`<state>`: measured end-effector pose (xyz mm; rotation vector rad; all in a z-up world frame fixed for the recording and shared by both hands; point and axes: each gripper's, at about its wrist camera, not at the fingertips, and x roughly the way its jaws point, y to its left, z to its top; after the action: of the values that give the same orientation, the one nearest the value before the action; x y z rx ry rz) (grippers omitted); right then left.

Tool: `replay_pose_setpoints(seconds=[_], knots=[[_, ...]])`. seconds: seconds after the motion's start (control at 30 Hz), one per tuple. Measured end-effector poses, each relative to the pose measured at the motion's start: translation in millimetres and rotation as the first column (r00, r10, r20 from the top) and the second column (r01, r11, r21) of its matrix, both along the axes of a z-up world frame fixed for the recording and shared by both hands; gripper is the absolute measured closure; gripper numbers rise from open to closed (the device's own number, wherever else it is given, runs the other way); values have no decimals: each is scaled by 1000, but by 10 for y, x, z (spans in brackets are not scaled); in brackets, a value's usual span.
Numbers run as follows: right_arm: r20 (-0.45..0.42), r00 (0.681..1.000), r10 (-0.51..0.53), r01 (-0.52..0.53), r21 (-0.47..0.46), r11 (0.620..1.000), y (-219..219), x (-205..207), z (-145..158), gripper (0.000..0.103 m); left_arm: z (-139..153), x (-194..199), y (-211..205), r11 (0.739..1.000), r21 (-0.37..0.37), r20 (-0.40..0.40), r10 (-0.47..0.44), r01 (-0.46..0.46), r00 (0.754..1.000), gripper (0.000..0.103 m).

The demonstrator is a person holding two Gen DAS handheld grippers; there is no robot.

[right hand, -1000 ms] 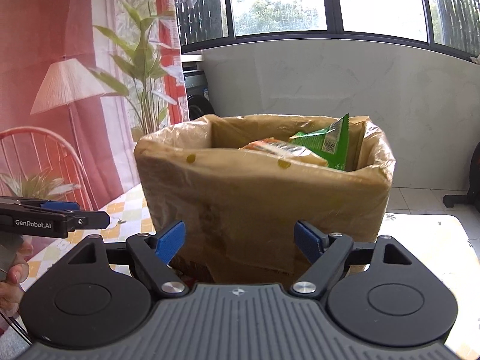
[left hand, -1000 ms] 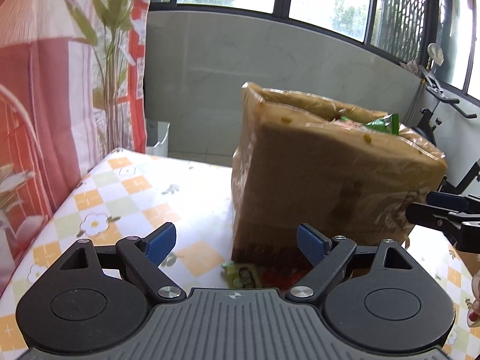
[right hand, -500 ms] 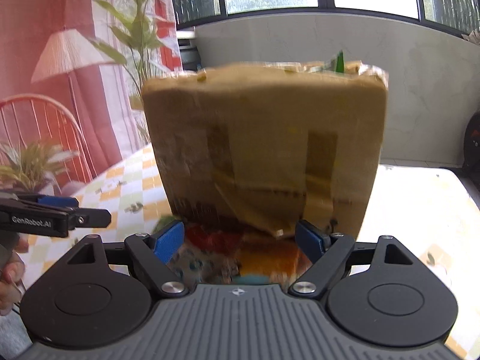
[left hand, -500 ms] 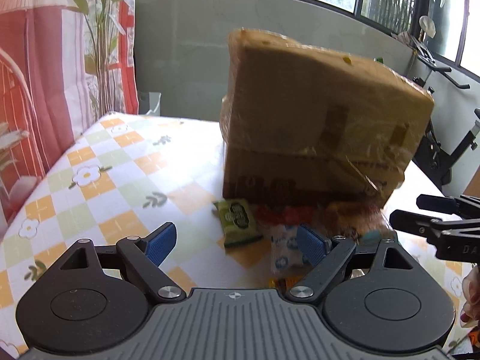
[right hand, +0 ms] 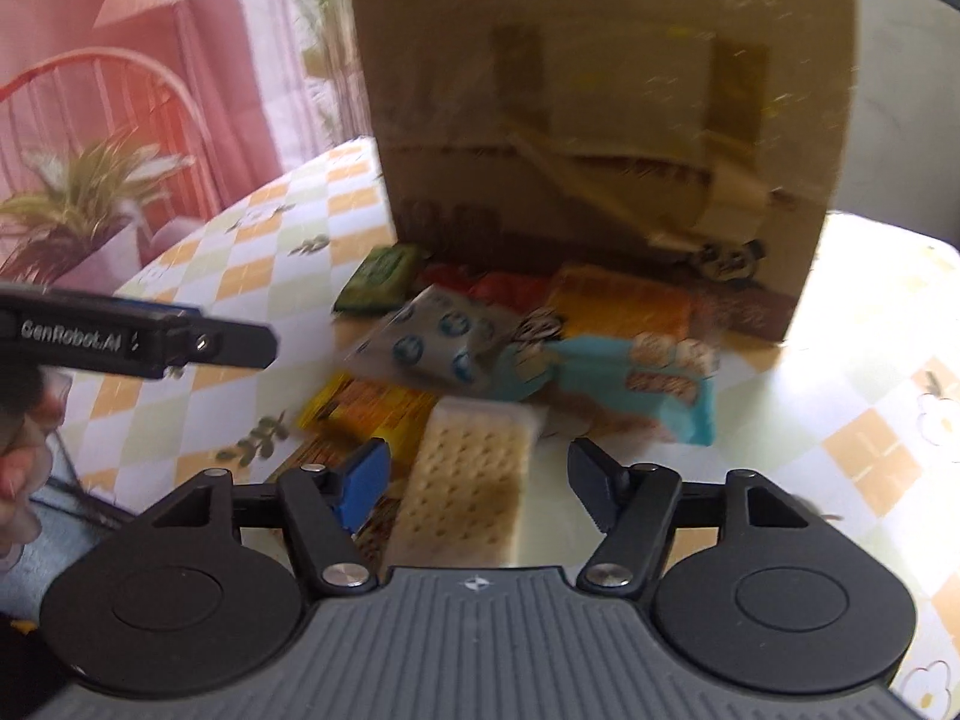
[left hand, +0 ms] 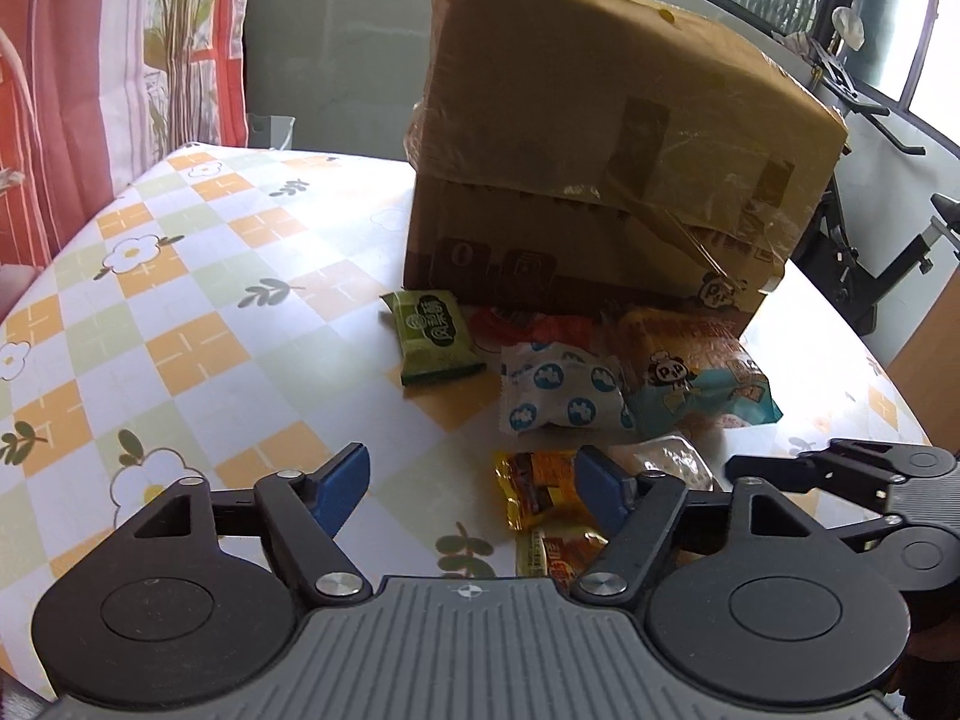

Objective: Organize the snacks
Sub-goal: 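Grasp the pale cracker packet with the right tool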

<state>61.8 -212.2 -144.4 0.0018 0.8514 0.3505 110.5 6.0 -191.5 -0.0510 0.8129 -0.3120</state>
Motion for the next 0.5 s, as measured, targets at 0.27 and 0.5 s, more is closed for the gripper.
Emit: replay_pose_setpoints(seconds=[0.27, 0.5], knots=[[-10, 998, -66, 66, -6, 998, -123, -20, -68, 53, -92, 33, -62, 1000, -12, -42, -29, 28, 999, 34], [37, 998, -53, 54, -19, 998, -155, -62, -100, 53, -224, 97, -156, 997, -25, -88, -76, 74, 993, 34]])
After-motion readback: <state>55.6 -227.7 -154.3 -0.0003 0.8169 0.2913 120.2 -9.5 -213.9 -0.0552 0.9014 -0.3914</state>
